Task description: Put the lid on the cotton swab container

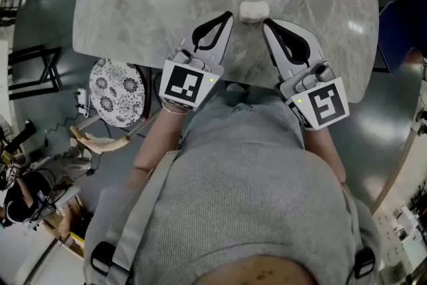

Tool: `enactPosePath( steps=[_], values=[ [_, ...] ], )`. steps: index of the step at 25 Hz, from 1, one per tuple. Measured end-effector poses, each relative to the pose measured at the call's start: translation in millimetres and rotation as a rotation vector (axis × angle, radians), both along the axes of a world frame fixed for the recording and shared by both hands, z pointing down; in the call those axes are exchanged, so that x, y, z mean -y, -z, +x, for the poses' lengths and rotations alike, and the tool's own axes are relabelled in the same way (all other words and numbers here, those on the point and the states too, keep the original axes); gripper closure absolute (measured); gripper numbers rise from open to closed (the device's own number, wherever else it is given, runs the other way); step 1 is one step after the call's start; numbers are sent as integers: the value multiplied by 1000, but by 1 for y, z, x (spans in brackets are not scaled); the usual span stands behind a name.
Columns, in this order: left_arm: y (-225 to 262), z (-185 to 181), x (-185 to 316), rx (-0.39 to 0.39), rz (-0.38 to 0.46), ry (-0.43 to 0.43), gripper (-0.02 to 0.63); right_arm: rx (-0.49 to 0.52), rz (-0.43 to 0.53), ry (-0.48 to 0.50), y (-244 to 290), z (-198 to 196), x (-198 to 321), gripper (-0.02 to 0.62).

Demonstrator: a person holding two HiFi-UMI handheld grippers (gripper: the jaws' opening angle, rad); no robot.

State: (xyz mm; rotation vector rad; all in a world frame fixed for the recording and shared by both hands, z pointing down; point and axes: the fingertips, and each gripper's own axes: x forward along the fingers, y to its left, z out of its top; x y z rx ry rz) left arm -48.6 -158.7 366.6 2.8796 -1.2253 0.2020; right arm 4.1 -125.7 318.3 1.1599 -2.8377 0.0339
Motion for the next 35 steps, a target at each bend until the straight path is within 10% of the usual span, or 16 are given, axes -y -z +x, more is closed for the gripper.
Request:
enactPosePath(
  steps=[35],
  values=[
    [51,59,-182,-46,24,92,609,37,56,59,32,45,-179,592]
  ],
)
